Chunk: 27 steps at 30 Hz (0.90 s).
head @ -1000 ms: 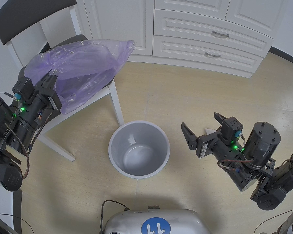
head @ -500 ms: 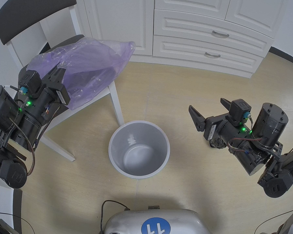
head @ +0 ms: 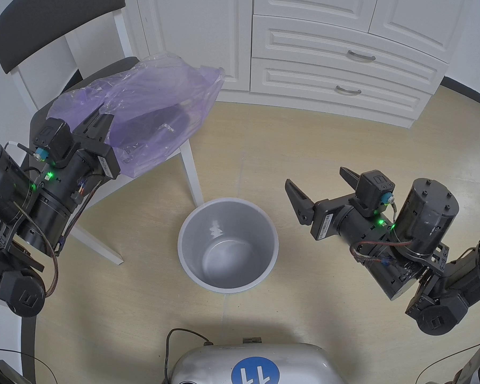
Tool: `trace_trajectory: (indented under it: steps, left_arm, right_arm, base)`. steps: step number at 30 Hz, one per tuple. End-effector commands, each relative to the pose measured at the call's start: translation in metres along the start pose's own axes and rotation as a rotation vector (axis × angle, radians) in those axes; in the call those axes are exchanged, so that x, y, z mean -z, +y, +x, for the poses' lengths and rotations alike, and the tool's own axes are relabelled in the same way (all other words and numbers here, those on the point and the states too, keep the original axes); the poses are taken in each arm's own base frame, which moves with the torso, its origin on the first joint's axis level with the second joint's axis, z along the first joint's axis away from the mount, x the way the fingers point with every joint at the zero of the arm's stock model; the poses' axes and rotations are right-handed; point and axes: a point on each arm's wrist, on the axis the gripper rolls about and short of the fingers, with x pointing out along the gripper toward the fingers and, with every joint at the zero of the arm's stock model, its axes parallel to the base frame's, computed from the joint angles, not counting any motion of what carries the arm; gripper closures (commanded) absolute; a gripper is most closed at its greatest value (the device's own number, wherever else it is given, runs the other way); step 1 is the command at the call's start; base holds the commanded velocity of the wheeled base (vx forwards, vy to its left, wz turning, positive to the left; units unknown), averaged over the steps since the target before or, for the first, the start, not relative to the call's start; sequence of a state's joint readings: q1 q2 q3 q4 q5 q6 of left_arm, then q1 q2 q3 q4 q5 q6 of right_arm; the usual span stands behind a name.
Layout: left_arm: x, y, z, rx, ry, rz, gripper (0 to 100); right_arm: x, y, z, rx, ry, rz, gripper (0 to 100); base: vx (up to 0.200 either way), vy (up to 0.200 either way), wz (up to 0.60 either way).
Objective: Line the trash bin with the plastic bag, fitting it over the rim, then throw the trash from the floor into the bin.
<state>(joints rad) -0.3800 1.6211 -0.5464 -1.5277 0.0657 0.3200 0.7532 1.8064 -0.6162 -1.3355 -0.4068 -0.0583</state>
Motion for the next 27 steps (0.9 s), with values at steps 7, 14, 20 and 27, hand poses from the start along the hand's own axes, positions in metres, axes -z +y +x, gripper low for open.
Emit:
trace_trajectory:
  steps: [7, 14, 20, 27]
  left_arm:
    - [-0.01, 0.002, -0.006, -0.001, -0.026, 0.001, 100]
    - [-0.017, -0.001, -0.011, 0.013, -0.045, -0.009, 100]
    - [-0.02, -0.008, -0.014, 0.044, -0.051, -0.024, 100]
    - [-0.027, -0.023, -0.019, 0.103, -0.067, -0.058, 100]
  right_arm:
    - [-0.006, 0.012, 0.007, 0.005, -0.026, 0.079, 0]
    - [-0.006, 0.022, 0.01, -0.016, -0.027, 0.137, 0]
    - [-0.001, 0.028, 0.015, -0.024, -0.022, 0.175, 0]
    - [0.019, 0.035, 0.027, -0.022, 0.018, 0.189, 0]
  base:
    - [0.0, 0.0, 0.0]
    - [0.0, 0.0, 0.0]
    - [0.0, 0.0, 0.0]
    - [0.0, 0.0, 0.0]
